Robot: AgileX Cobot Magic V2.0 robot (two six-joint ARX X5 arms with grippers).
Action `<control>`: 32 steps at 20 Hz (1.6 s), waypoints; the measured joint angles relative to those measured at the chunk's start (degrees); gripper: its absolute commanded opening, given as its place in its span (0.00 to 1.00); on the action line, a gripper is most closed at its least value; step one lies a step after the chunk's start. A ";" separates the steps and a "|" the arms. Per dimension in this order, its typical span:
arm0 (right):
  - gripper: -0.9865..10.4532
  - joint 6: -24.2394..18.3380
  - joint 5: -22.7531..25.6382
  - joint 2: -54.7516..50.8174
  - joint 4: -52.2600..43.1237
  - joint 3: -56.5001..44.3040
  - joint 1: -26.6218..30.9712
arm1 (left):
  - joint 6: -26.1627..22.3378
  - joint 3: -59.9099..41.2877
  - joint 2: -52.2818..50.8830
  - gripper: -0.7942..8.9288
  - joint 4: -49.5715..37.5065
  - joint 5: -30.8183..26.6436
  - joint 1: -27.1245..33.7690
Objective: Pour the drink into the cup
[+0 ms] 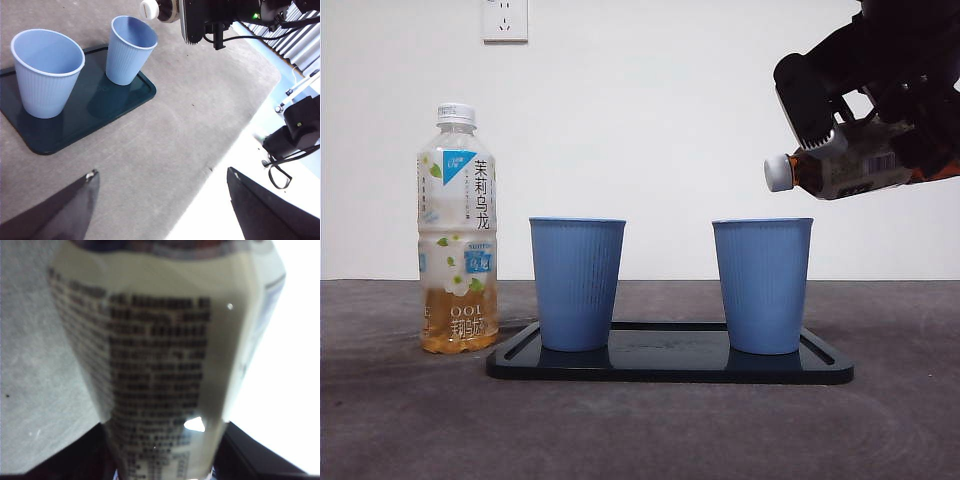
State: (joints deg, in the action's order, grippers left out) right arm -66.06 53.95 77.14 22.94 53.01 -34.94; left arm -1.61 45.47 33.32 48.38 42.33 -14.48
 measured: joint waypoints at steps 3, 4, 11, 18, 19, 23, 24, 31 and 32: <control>0.22 -0.15 0.04 0.00 0.00 0.00 -0.02 | 0.00 0.00 0.00 0.50 0.00 0.00 -0.02; 0.22 -0.15 0.04 0.00 0.02 0.00 -0.02 | 0.00 0.00 0.00 0.50 0.00 0.00 -0.02; 0.22 2.67 0.00 0.00 0.02 0.00 0.00 | 0.00 0.00 0.00 0.50 0.00 0.00 -0.02; 0.22 17.49 -6.97 -7.54 3.06 0.02 0.13 | 0.00 0.00 0.00 0.50 0.00 0.00 -0.02; 0.22 22.23 -9.86 -9.90 5.20 0.09 0.81 | 0.00 0.00 0.00 0.50 0.00 -0.02 -0.02; 0.23 43.54 -27.78 -17.40 9.35 0.09 6.75 | 0.00 0.00 0.00 0.50 0.00 -0.04 -0.02; 0.23 48.15 -31.71 -18.56 8.46 0.09 8.39 | 0.00 0.00 0.00 0.50 0.00 -0.04 -0.02; 0.23 62.86 -44.81 -20.90 -7.43 -7.06 14.05 | 0.00 0.00 0.00 0.50 0.00 -0.61 -0.02; 0.23 63.82 -45.29 -20.76 -9.97 -9.55 14.38 | 0.00 0.00 0.00 0.50 0.00 -0.61 -0.02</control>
State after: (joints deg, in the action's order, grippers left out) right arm -2.24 8.67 56.38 12.97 43.46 -20.56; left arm -1.61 45.47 33.32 48.38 41.71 -14.50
